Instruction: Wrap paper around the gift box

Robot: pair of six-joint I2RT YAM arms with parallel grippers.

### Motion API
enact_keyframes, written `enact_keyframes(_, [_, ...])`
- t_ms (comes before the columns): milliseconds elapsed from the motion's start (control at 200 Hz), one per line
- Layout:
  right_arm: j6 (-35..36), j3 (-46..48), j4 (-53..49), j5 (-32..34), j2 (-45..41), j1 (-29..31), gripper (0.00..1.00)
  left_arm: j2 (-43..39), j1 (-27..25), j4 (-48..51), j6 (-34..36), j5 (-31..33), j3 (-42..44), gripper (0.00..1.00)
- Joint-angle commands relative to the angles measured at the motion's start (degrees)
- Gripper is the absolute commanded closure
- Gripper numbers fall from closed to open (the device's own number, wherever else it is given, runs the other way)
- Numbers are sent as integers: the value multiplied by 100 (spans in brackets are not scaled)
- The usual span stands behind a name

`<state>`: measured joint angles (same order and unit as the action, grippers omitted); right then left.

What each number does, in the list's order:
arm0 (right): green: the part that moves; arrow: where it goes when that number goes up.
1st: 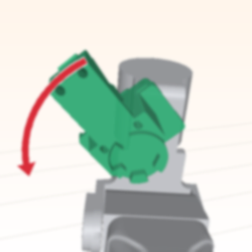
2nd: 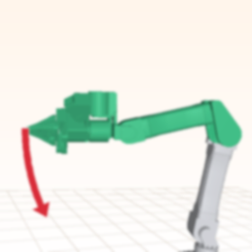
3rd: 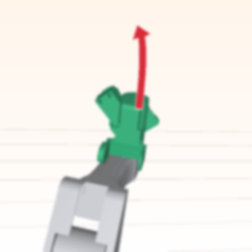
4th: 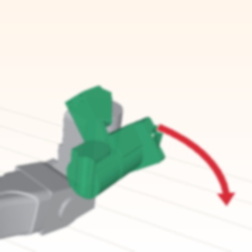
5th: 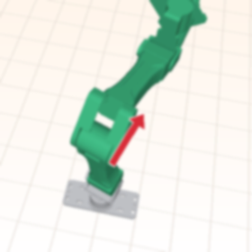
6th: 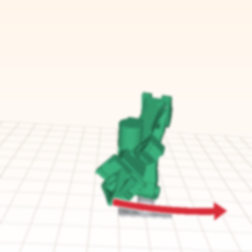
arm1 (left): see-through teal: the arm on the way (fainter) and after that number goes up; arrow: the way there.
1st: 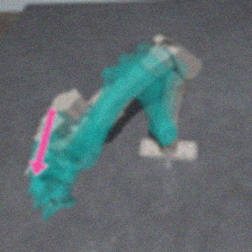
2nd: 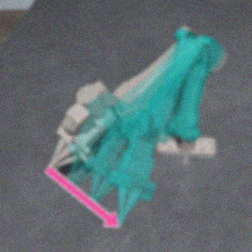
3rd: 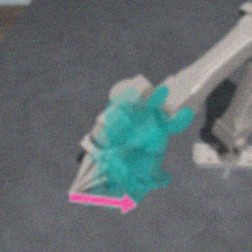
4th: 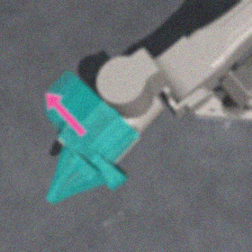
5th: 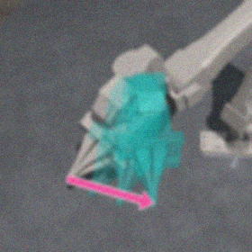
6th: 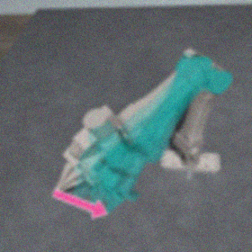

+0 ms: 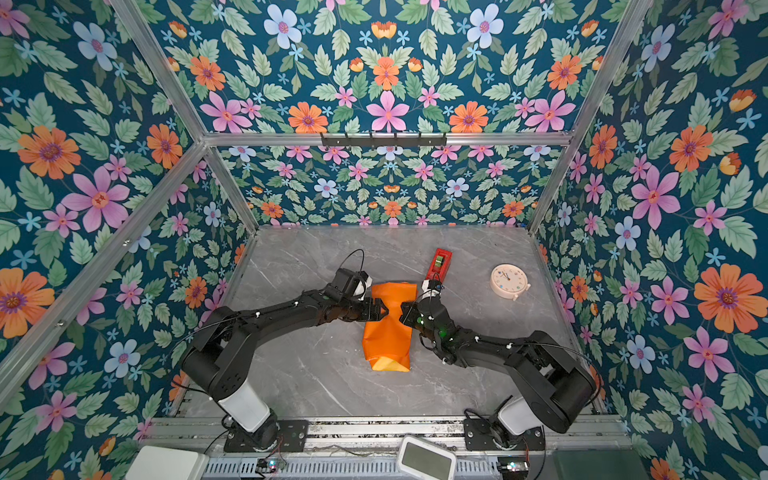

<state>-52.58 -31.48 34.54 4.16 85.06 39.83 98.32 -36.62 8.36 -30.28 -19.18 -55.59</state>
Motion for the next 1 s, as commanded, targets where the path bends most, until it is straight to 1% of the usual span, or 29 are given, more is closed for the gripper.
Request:
enact_keyframes(0, [-42, 97, 300, 311, 29, 29, 100, 143, -12, 1309, 203, 793, 118, 13])
enact_keyframes(585, [93, 440, 216, 647, -230, 34, 100, 127, -12, 1273, 198, 778, 163, 13])
enact_keyframes(995, [175, 512, 218, 682, -117, 45, 100, 152, -12, 1273, 198, 767, 151, 13])
